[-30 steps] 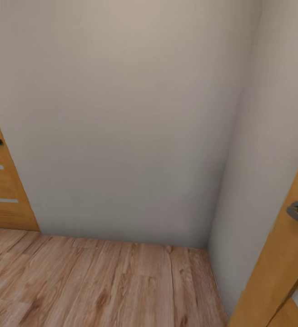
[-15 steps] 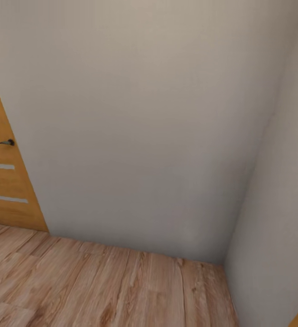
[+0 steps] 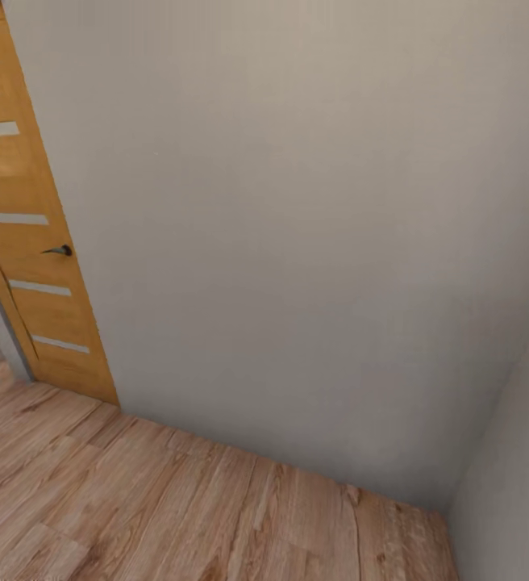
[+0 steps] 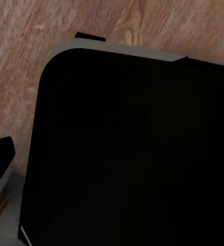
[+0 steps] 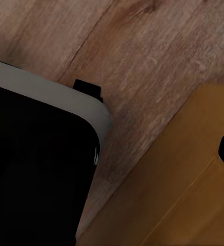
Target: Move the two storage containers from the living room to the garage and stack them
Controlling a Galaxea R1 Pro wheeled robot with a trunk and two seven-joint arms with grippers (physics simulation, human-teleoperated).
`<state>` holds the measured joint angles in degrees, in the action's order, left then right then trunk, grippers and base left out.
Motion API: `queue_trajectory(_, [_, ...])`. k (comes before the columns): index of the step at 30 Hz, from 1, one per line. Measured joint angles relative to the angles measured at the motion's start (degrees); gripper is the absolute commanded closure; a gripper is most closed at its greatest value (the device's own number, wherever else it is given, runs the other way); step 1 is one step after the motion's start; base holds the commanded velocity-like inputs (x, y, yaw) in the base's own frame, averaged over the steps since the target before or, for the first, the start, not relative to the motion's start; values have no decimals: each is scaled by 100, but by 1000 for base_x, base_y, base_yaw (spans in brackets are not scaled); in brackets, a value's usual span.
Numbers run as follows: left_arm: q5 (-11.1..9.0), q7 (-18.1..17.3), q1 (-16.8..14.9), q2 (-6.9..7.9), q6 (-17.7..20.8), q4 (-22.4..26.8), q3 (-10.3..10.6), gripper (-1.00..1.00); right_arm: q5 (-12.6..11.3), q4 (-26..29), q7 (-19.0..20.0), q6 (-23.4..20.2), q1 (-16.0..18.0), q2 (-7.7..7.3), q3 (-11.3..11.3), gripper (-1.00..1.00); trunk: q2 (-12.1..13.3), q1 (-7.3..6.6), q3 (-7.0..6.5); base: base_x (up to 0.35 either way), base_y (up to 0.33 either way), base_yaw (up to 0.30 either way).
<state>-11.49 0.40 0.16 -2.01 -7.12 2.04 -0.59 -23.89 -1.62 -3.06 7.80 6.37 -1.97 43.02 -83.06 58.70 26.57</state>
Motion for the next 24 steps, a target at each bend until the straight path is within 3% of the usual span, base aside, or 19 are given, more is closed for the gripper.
queue_trajectory(10, [0, 0, 0, 0, 0, 0, 0, -100, 0, 0, 0, 17, 0, 0, 0, -100, 0, 1, 0, 188, 0, 269])
queue_trajectory(24, [1, 0, 0, 0, 3, 1, 0, -100, -67, 1, -21, 32, 0, 0, -67, -100, 0, 2, 0, 4, 0, 269])
